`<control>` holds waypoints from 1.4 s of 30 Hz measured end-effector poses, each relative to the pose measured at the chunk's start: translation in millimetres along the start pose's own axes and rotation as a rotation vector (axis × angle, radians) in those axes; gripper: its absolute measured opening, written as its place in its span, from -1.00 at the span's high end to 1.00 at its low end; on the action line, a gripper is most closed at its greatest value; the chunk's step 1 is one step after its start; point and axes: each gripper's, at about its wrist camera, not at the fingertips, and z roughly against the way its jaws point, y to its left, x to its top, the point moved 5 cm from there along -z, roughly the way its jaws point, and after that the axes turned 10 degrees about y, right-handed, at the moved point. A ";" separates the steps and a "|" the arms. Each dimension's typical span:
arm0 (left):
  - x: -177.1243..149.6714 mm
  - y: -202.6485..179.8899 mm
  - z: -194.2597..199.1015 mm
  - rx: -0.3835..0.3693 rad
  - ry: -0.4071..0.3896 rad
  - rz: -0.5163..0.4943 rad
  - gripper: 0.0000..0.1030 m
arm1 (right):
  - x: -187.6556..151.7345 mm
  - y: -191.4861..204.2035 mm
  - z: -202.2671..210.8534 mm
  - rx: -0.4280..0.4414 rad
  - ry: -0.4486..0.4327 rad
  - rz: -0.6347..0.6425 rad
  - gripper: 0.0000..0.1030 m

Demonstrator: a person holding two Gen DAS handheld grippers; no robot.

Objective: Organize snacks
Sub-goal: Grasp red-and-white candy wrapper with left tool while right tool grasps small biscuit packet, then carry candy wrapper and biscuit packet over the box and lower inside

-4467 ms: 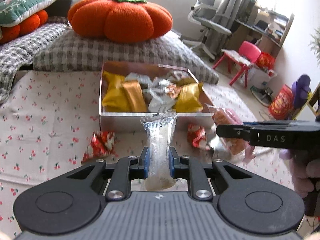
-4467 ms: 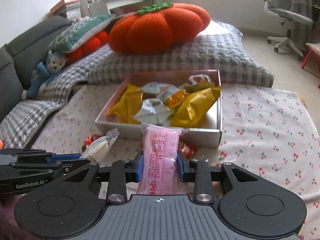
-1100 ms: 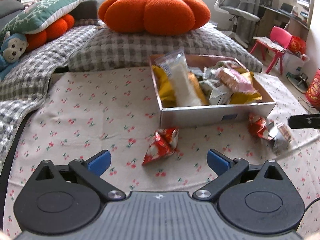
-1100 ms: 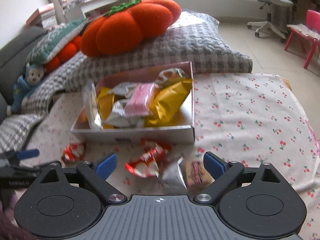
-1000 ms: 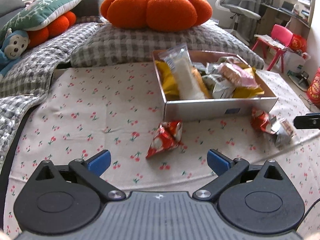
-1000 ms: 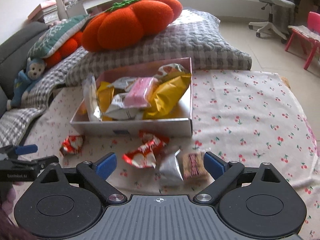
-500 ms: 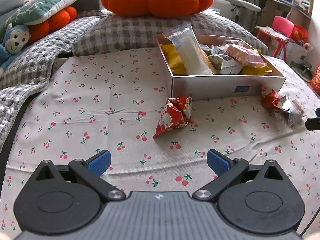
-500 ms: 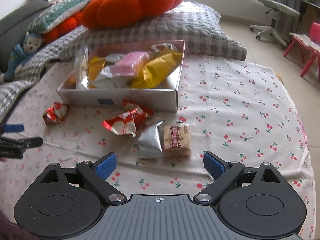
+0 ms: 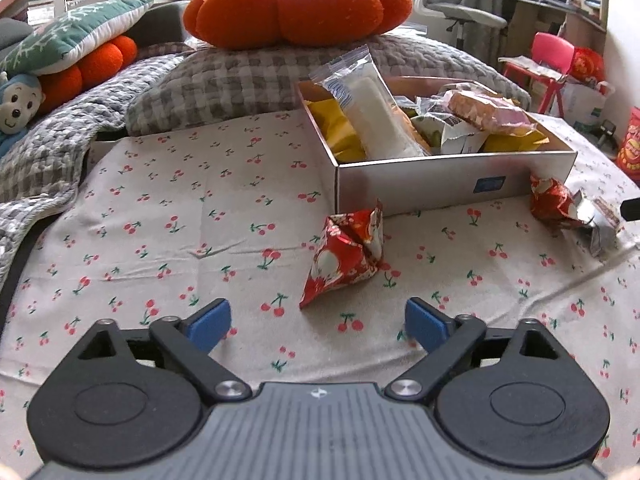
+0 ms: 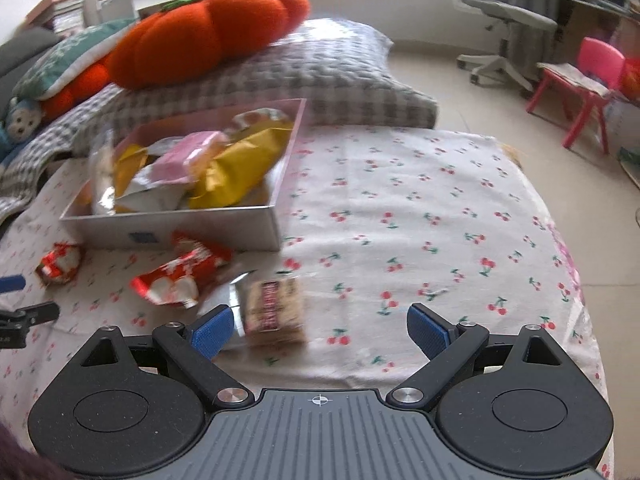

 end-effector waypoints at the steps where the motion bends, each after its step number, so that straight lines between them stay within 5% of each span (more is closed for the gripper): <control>1: 1.3 0.0 -0.9 -0.005 -0.002 0.004 -0.67 | 0.6 -2.3 -1.7 -0.003 0.001 -0.006 -0.84; 11: 14.5 -4.6 -11.2 -0.034 -0.020 0.002 -0.46 | 4.3 -3.4 -19.5 -0.002 0.022 -0.009 -0.84; 22: 23.0 -6.9 -12.3 -0.067 -0.023 0.009 0.17 | 1.8 12.9 -35.6 0.000 0.047 0.049 -0.83; 27: 23.6 -7.8 -12.3 -0.067 -0.020 0.009 0.24 | 2.5 16.4 -36.1 -0.012 0.035 0.067 -0.79; 35: 25.3 -7.8 -11.2 -0.068 0.003 0.027 0.40 | 3.1 20.7 -33.8 -0.015 0.033 0.107 -0.37; 42: 24.4 -8.3 -10.1 -0.061 0.027 0.038 0.42 | 4.0 27.9 -30.9 0.003 0.036 0.144 0.31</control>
